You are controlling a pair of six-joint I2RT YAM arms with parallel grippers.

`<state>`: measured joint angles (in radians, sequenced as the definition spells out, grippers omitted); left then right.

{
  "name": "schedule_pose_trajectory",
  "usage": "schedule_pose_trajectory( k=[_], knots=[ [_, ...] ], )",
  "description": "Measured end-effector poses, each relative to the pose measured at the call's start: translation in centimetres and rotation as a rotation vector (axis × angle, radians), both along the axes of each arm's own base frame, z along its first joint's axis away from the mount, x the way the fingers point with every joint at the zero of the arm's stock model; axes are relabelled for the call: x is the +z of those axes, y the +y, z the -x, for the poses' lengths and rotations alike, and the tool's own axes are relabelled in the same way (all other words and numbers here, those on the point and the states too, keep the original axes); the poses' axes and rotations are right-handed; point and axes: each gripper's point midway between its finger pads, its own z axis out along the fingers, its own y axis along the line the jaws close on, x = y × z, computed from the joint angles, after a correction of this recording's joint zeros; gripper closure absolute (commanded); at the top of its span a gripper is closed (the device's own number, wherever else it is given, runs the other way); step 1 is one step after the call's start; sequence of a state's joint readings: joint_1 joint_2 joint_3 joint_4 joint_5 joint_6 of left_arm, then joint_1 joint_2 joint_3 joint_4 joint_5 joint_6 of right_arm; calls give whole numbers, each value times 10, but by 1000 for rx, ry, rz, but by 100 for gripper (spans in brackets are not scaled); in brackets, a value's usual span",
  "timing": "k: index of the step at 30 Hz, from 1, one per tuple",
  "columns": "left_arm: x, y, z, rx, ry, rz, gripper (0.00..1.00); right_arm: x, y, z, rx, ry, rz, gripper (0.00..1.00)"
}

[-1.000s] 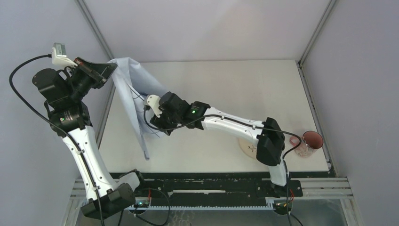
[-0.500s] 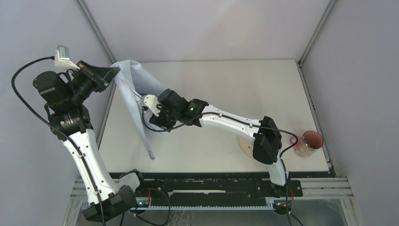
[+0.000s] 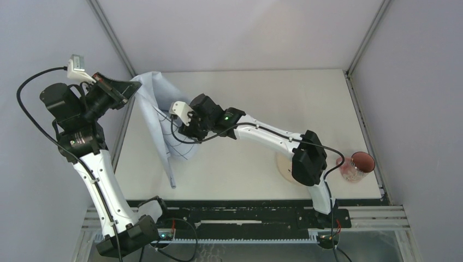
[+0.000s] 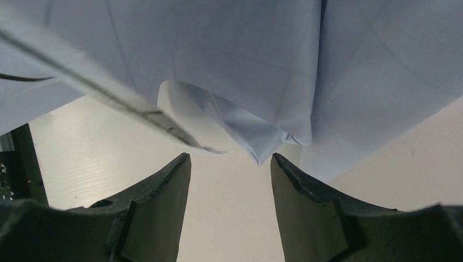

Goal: Set the dinner table for one person
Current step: Flatten out the napkin at the center of the board.

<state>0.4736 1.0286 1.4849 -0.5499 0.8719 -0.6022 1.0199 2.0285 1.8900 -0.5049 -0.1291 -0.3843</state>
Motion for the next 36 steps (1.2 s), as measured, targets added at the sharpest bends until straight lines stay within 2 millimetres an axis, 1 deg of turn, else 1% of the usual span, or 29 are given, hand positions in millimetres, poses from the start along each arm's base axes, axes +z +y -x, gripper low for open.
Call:
schedule_pose_trajectory(
  k=[4,7,13,15,17,18,19,20,21,22,26,30,33,35,36],
  knots=[
    [-1,0,0,0,7,3,100,-11,11,1,19,41,-1,36],
    [-3,0,1,1,14,6,100,-15,21,9,40,73,-5,37],
    [-3,0,1,0,15,2,100,-1,36,32,87,114,-38,37],
    [-4,1,0,0,17,2,100,-1,37,38,96,130,-39,39],
    [-5,1,-1,-1,20,4,100,-2,37,41,103,145,-36,47],
    [-5,2,-2,-1,22,5,100,-3,37,43,106,153,-35,55],
    [-5,2,-2,-2,21,5,100,-4,36,44,108,160,-35,65],
    [-5,2,-3,-2,21,6,100,-4,36,45,108,166,-34,82],
    [-5,2,-3,-1,20,5,100,-4,36,45,109,169,-34,95],
    [-5,3,-4,-1,21,5,100,-4,36,46,109,174,-34,100],
    [-6,4,-5,-1,25,8,100,-6,35,47,102,186,-28,100],
    [-8,4,-6,-6,31,11,99,-6,31,39,75,173,-21,100],
    [-8,2,-6,-19,31,12,92,-6,20,28,29,149,-8,100],
    [-9,2,-5,-27,28,5,86,0,8,18,-17,120,-1,100],
    [-10,1,-5,-33,26,-1,84,7,0,9,-50,98,-3,100]
  ],
)
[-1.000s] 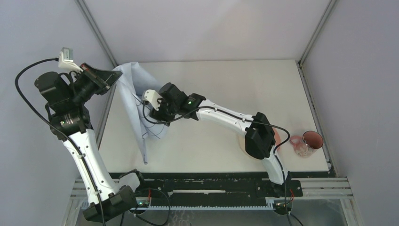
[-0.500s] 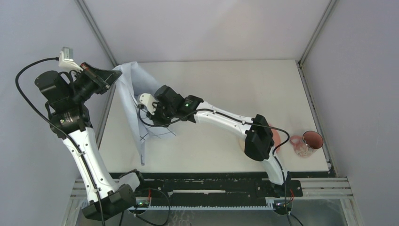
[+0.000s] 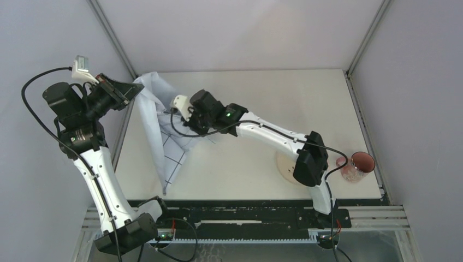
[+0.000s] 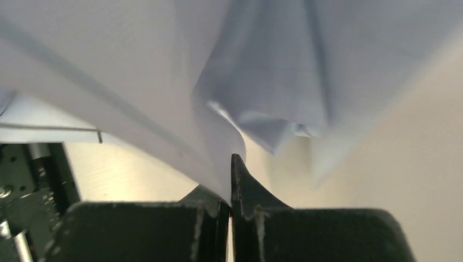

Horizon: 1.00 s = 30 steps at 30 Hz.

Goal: Set the dinner table for one person
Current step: Flatten out the napkin at the center of the board.

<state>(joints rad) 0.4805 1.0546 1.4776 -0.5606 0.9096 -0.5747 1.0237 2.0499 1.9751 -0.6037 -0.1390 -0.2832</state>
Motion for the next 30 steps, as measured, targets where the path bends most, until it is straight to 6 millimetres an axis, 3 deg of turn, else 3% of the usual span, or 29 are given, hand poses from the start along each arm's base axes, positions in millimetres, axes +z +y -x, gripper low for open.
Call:
schedule_pose_trajectory(
  k=[8,16,22,30],
  knots=[
    [-33,-3,2,-42,64,-6,65,91,-77,-81,-292,-191,-92,100],
    [-54,-14,4,-98,101,-19,56,157,-137,-128,-523,-354,-142,100],
    [-74,-41,10,-214,142,-13,41,210,-183,-156,-706,-487,-174,100],
    [-105,-95,32,-443,218,-80,36,264,-246,-183,-946,-717,-141,100]
  ],
)
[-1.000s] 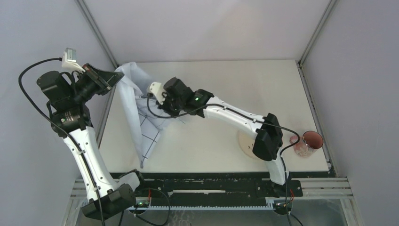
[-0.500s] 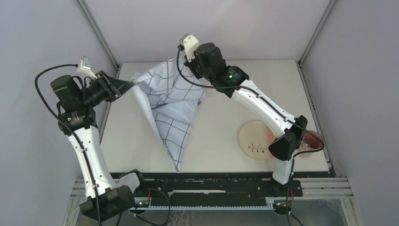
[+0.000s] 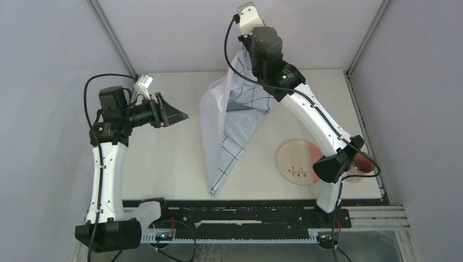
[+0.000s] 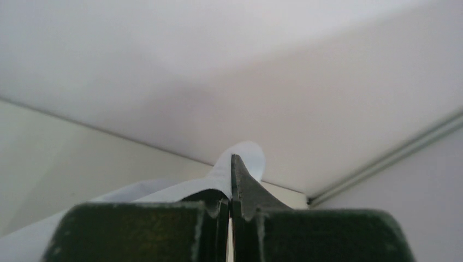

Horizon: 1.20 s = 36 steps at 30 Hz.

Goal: Set the dinner table for one person
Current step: Flatten out the napkin at the center of the board.

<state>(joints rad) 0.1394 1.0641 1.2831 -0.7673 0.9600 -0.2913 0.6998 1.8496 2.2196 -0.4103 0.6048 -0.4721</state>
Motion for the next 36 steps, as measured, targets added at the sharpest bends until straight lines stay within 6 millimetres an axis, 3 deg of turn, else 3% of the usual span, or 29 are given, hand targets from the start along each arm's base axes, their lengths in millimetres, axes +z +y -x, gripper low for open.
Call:
schedule_pose_trajectory(
  k=[6,11,15,20,24,26,28,32,36],
  knots=[
    [-27,-29,22,-141,39,-121,34,54,-22,-5,-182,-224,145,100],
    [-32,-42,36,-236,29,-211,34,88,-55,-7,-367,-366,228,100],
    [-47,-45,37,-273,55,-268,34,102,-115,-14,-563,-410,288,100],
    [-72,-62,42,-362,94,-366,31,110,-215,-13,-818,-392,309,100],
    [-90,-80,48,-437,67,-481,29,109,-263,0,-940,-355,306,100],
    [-94,-88,49,-466,42,-514,28,110,-261,10,-929,-346,302,100],
    [-97,-97,45,-486,8,-535,25,119,-245,24,-878,-354,278,100],
    [-108,-110,29,-480,-58,-555,22,142,-183,53,-703,-416,197,100],
    [-142,-122,34,-526,-67,-596,19,168,-144,79,-560,-483,98,100]
  ],
)
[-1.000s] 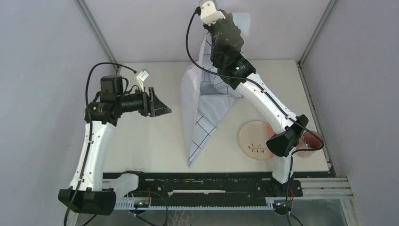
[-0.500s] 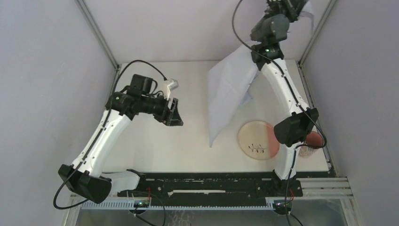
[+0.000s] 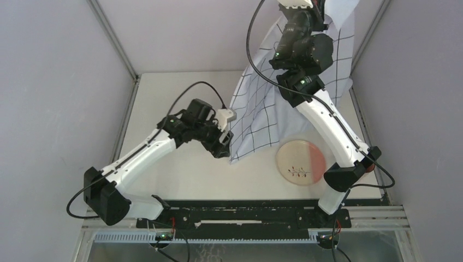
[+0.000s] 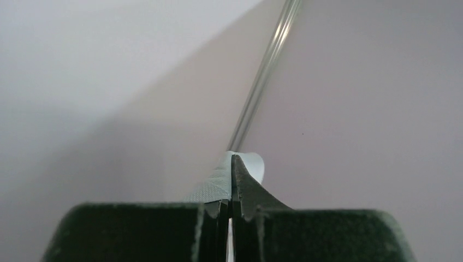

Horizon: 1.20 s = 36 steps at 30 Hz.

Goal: Set the dinner table for one person
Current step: Flatten out the napkin at the center of the board.

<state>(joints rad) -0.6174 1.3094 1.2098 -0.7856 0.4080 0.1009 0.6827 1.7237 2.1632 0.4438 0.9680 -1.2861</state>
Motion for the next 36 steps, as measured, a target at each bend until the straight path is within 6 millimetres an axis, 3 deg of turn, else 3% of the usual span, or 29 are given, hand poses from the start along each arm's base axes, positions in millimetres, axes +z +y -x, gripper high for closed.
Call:
schedule_pose_trajectory(
  k=[3,5,12,19,21,26,27,31,36],
  knots=[
    [-23,-12,10,-72,-14,-68,19,13,0,9,43,-41,-39,100],
    [-26,-21,12,-105,-50,-80,19,15,-6,12,51,-43,-54,100],
    [-15,-29,-16,-74,-192,-62,19,16,-12,14,47,-46,-55,100],
    [-31,-21,-32,-28,-230,-105,24,19,-9,18,68,-39,-43,100],
    [-35,-22,-36,-21,-228,-107,34,21,-13,22,68,-43,-46,100],
    [-58,-26,-46,-9,-187,-128,93,28,-24,36,68,-63,-60,100],
    [-63,-26,-46,-6,-171,-135,99,30,-26,38,68,-66,-63,100],
    [-83,-28,-45,-19,-112,-153,100,34,-34,46,63,-80,-75,100],
    [-81,-23,-44,-19,-89,-155,100,29,-38,44,44,-74,-60,100]
  ],
)
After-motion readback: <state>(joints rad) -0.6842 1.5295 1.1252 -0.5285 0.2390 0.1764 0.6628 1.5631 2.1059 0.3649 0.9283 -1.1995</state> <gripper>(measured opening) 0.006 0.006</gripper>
